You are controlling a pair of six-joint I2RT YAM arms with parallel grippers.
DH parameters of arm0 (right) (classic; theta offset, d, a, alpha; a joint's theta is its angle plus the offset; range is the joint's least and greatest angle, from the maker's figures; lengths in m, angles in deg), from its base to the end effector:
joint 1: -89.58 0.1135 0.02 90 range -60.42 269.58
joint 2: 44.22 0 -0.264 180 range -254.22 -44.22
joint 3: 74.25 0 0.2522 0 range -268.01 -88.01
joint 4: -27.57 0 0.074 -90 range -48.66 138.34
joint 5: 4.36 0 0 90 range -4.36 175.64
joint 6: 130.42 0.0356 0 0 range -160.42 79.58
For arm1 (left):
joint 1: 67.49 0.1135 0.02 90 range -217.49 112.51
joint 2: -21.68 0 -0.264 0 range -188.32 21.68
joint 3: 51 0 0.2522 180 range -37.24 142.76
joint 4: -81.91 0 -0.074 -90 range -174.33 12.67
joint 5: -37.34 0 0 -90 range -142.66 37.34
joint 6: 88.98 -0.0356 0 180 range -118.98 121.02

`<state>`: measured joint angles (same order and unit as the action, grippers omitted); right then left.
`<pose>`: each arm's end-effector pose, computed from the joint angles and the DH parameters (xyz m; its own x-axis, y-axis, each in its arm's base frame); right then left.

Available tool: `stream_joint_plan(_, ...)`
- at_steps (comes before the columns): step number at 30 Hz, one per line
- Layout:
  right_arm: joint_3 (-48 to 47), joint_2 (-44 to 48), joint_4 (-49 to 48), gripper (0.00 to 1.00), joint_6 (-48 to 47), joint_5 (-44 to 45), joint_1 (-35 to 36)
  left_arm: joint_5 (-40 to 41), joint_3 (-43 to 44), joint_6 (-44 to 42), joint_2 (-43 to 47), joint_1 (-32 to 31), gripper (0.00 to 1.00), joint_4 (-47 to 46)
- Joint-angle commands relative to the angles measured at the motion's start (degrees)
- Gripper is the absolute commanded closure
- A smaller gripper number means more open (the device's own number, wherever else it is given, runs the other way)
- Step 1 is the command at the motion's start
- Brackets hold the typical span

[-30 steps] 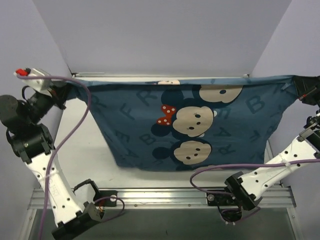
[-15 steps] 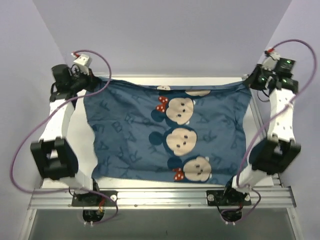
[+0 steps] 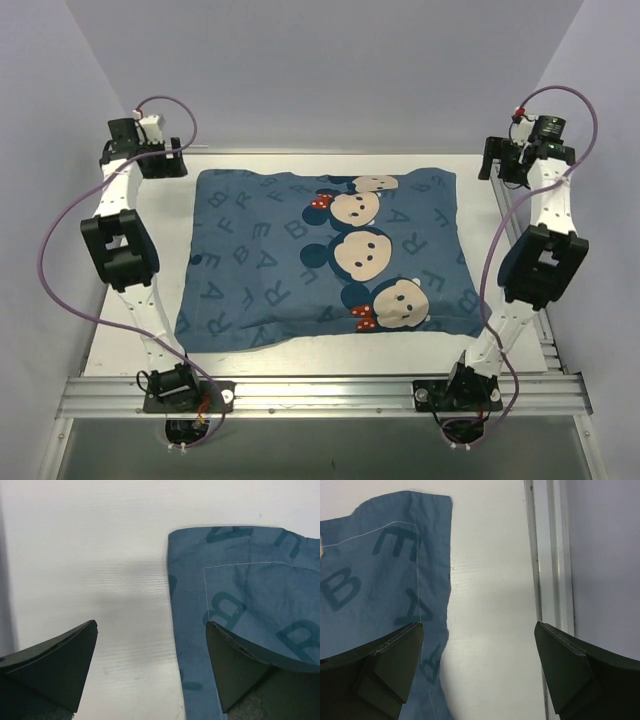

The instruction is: Put the pillow into the pillowcase

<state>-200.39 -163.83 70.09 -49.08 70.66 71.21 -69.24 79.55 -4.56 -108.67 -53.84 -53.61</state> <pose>0.4667 -0.1453 0.3080 -0.5673 0.0351 -0.8228 0.0208 0.9994 0.0283 0.5082 0.1130 0.2401 -0.6779 -0.0687 -0.7319 0.0384 0.9909 -0.1287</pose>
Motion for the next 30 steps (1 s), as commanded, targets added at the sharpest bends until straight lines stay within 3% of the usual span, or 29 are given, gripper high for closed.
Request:
stream_joint_plan(1, 5.38, 15.16, 3.93, 0.0, -5.91, -5.83, 0.18, -1.78, -0.5, -3.28, 13.32, 0.24, 0.03, 1.97)
stream_joint_plan(4, 9.71, 20.71, 9.37, 0.0, -8.9, -8.56, 0.7, -3.98, -8.06, -6.27, 21.49, -0.11, 0.03, 3.38)
stream_joint_plan(8, 11.03, 26.43, 21.13, 0.0, -10.4, -11.73, 0.62, -10.48, -15.08, -9.44, 30.31, -0.2, 0.03, 12.42)
stream_joint_plan(14, 21.55, 38.82, 29.41, 0.0, -12.51, -14.37, 1.05, -9.7, -26.95, -9.7, 44.81, -3.71, 0.02, 20.25)
stream_joint_plan(17, 30.77, 44.63, 31.36, 0.0, -11.91, -13.5, 3.25, -12.69, -33.37, -12.87, 50.61, -5.82, 0.03, 25.17)
stream_joint_plan(22, 43.63, 53.76, 31.81, 0.0, -11.03, -9.21, 11.84, -10.15, -45.22, -12.96, 57.83, -7.41, 0.03, 25.53)
stream_joint_plan(25, 48.21, 57.81, 31.19, 0.0, -8.39, -7.7, 15.54, -6.63, -50.32, -13.31, 60.29, -7.76, 0.03, 24.57)
stream_joint_plan(30, 51.46, 62.3, 29.08, 0.0, -5.14, -8.83, 15.21, -6.1, -53.42, -11.82, 64.94, -7.85, 0.03, 23.6)
